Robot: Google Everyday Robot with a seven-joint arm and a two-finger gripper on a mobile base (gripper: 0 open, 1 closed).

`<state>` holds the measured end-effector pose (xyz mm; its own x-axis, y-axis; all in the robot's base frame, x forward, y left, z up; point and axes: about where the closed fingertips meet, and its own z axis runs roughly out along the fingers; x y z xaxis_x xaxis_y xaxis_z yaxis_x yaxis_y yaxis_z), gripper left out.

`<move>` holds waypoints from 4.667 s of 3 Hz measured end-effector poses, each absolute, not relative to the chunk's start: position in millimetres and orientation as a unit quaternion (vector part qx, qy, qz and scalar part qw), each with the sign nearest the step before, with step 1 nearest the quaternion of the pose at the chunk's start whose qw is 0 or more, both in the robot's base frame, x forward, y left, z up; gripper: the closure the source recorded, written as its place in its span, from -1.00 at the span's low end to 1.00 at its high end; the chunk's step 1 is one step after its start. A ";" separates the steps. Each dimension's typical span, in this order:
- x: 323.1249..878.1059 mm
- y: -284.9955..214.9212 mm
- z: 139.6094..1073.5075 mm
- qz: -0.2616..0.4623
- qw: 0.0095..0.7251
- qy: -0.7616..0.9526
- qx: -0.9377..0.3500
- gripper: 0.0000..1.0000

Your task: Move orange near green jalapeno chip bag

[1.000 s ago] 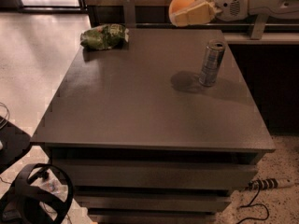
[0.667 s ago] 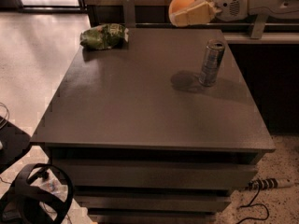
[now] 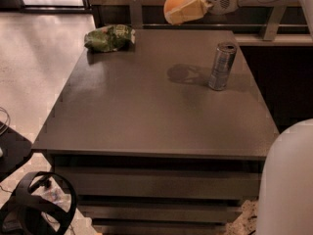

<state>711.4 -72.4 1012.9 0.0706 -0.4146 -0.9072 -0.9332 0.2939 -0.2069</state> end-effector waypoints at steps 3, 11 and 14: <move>780.9 -49.3 987.7 0.271 0.516 0.617 -0.529 1.00; 822.9 -18.5 869.0 0.165 0.382 0.750 -0.514 1.00; 831.0 -5.9 843.2 0.190 0.374 0.755 -0.504 1.00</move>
Offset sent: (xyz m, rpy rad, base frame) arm 0.1113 0.0052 -0.0091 0.0867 -0.0224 0.0397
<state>831.0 -5.9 843.2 -0.2121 -0.6191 -0.7561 -0.9037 0.4188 -0.0894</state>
